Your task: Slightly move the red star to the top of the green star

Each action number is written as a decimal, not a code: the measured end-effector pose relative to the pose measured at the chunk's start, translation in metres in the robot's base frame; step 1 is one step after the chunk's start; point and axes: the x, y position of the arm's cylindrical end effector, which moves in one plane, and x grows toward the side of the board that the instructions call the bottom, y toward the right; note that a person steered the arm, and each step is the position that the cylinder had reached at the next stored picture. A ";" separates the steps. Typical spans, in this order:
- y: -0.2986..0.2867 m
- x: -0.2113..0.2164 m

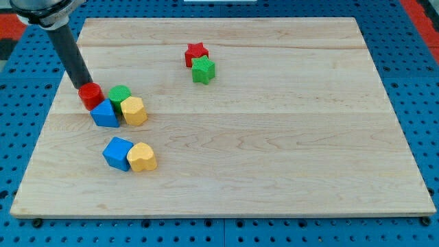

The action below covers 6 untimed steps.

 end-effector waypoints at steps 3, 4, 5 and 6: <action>0.024 -0.005; 0.064 -0.042; 0.142 -0.051; 0.165 -0.082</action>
